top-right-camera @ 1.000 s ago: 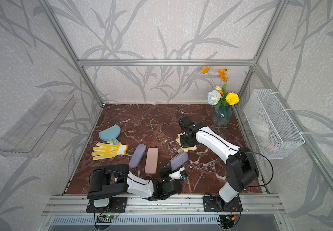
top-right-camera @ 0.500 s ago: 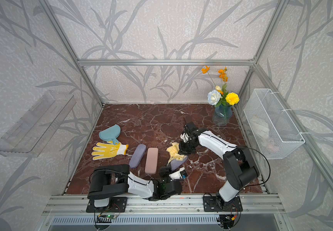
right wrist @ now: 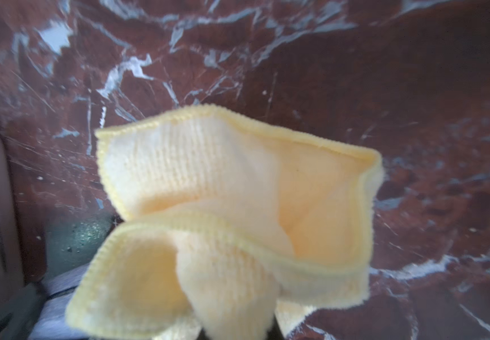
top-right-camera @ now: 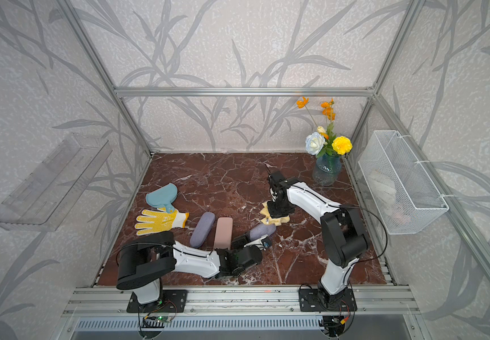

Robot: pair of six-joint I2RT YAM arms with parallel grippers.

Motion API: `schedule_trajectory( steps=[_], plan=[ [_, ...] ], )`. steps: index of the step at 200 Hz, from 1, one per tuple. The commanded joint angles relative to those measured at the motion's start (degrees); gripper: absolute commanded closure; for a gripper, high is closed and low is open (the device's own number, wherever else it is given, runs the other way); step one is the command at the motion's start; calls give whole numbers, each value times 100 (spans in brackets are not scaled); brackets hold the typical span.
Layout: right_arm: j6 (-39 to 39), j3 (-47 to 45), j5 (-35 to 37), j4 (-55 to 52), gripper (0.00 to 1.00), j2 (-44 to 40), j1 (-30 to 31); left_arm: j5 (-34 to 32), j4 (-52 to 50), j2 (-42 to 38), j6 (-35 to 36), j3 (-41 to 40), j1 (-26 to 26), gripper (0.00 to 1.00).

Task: Wipe the eyeglass case
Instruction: Wipe the dirt from the eyeglass case.

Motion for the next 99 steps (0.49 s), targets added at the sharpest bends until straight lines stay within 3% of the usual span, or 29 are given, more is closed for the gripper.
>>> schedule_trajectory(
  steps=[1, 49, 73, 99],
  plan=[
    [-163, -282, -833, -276, 100, 272, 124, 725, -696, 52, -212, 15, 79, 81],
    [1049, -1970, -3126, 1042, 100, -113, 86, 1297, -1322, 14, -719, 301, 438, 85],
    [1601, -2541, -3486, 1343, 100, -722, 80, 1710, -1668, 1, -991, 450, 709, 87],
    [1570, -2476, -3506, 842, 100, -1390, -144, 2074, -1908, 29, -1120, 584, 910, 87]
  ],
)
